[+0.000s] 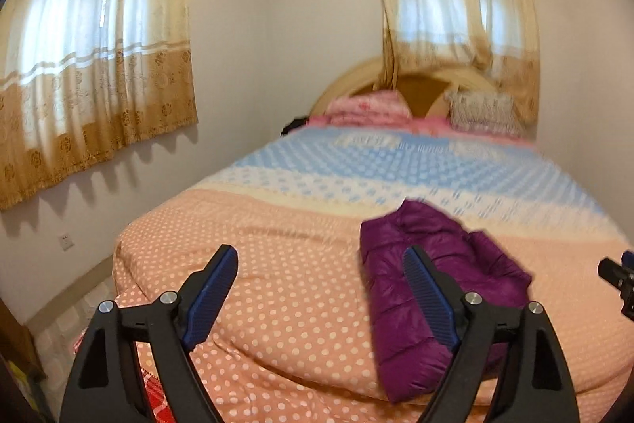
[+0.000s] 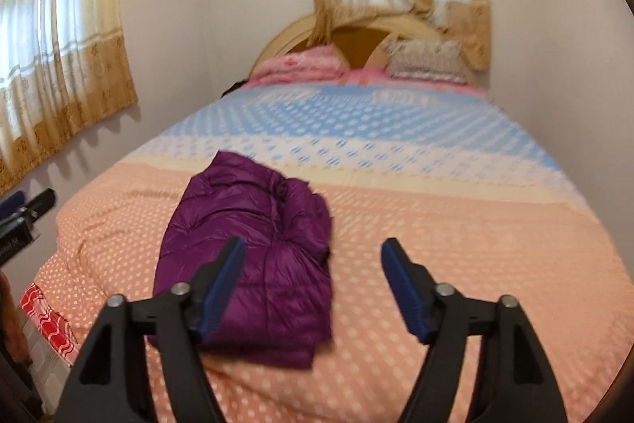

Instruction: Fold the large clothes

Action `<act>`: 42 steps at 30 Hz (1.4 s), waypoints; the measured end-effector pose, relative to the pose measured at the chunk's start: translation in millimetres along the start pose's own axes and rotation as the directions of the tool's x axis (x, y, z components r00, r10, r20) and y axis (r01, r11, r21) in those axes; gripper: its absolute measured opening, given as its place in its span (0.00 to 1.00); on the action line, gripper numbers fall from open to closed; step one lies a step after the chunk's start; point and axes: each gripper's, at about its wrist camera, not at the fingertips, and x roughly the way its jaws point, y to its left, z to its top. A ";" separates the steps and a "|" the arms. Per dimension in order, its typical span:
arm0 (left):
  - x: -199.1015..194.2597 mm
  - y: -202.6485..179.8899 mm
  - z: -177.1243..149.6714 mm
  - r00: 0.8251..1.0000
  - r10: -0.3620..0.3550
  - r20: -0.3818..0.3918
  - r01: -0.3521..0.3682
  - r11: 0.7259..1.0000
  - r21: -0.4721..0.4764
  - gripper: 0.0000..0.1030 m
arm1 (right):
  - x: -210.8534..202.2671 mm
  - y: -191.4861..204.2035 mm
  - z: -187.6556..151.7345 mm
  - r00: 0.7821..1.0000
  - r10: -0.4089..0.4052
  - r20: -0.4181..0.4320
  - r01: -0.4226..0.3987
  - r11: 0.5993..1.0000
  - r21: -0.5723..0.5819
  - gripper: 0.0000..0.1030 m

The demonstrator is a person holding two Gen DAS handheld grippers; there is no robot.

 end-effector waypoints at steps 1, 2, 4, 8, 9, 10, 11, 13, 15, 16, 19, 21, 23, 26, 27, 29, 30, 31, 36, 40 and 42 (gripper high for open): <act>-6.7 1.5 3.1 1.000 0.000 0.005 0.000 1.000 -0.002 0.85 | -9.9 1.0 -0.9 1.000 0.006 0.015 -0.007 1.000 0.007 0.74; -11.9 1.8 6.8 1.000 0.000 0.014 0.000 1.000 -0.004 0.85 | -13.9 0.2 -1.4 1.000 0.014 0.019 -0.015 1.000 0.011 0.74; -16.1 3.5 11.5 0.999 0.005 0.038 -0.004 1.000 -0.019 0.85 | -23.8 5.3 0.0 0.999 0.026 0.041 -0.026 1.000 0.003 0.74; -17.9 0.1 11.4 0.999 -0.008 0.035 0.008 1.000 -0.010 0.85 | -29.3 9.6 7.1 0.997 0.033 0.072 -0.032 0.999 -0.005 0.73; -18.0 -0.3 10.1 0.999 -0.011 0.031 0.011 1.000 -0.008 0.85 | -31.3 8.7 5.4 0.997 0.034 0.075 -0.033 0.999 -0.005 0.74; -16.3 -1.1 9.1 1.000 -0.013 0.029 0.013 1.000 -0.008 0.85 | -30.4 9.9 6.3 0.996 0.034 0.076 -0.034 0.999 -0.008 0.74; -14.3 -1.3 8.4 1.000 -0.011 0.024 0.011 1.000 -0.008 0.85 | -28.9 10.9 6.4 0.997 0.037 0.075 -0.036 0.999 -0.008 0.74; -11.5 -2.6 4.7 1.000 -0.012 0.015 0.012 1.000 -0.010 0.85 | -28.1 11.5 4.6 0.996 0.042 0.073 -0.042 0.999 -0.008 0.74; -9.6 -1.6 3.5 1.000 -0.009 0.009 0.009 1.000 -0.013 0.85 | -28.5 13.2 2.7 0.997 0.048 0.068 -0.047 0.999 -0.013 0.74; -9.1 -1.3 3.0 1.000 -0.010 0.007 0.010 1.000 -0.016 0.85 | -28.1 14.7 2.1 0.997 0.050 0.067 -0.049 0.999 -0.015 0.74; -9.0 -1.1 2.6 1.000 -0.008 0.009 0.008 1.000 -0.017 0.85 | -29.7 16.0 1.0 0.996 0.054 0.067 -0.053 0.998 -0.018 0.74; -9.6 -0.5 2.0 1.000 -0.010 0.012 0.010 1.000 -0.017 0.85 | -31.5 15.3 -0.6 0.996 0.056 0.071 -0.055 0.998 -0.018 0.74; -9.3 -0.8 1.3 1.000 -0.010 0.007 0.010 1.000 -0.014 0.85 | -32.4 15.8 -0.9 0.996 0.056 0.073 -0.055 0.998 -0.017 0.75; -9.6 -0.8 1.6 1.000 -0.011 0.004 0.011 1.000 -0.010 0.85 | -32.8 16.6 -1.2 0.996 0.058 0.074 -0.057 0.998 -0.014 0.75; -9.7 -0.5 1.7 1.000 -0.013 0.003 0.013 1.000 -0.010 0.85 | -33.2 16.4 -1.4 0.996 0.058 0.073 -0.057 0.998 -0.014 0.75; -9.7 -0.6 1.4 1.000 -0.012 0.002 0.012 1.000 -0.008 0.85 | -33.4 16.4 -1.5 0.995 0.060 0.074 -0.059 0.998 -0.015 0.75; -9.6 -0.5 1.5 1.000 -0.012 0.000 0.012 1.000 -0.008 0.85 | -33.5 17.1 -1.5 0.996 0.058 0.074 -0.058 0.998 -0.014 0.75; -9.4 0.0 1.6 1.000 -0.013 -0.001 0.013 1.000 -0.009 0.85 | -33.4 17.2 -1.6 0.996 0.060 0.073 -0.059 0.998 -0.014 0.75; -8.7 0.4 1.7 1.000 -0.012 -0.002 0.012 1.000 -0.007 0.85 | -34.8 17.8 -2.4 0.995 0.065 0.069 -0.063 0.998 -0.018 0.75; -7.4 0.4 2.1 1.000 -0.010 -0.006 0.010 1.000 -0.007 0.85 | -35.4 20.2 -2.8 0.995 0.068 0.068 -0.067 0.998 -0.022 0.76; -6.6 0.0 1.8 1.000 -0.010 -0.006 0.010 1.000 -0.007 0.85 | -35.7 20.5 -3.2 0.995 0.069 0.068 -0.068 0.997 -0.023 0.76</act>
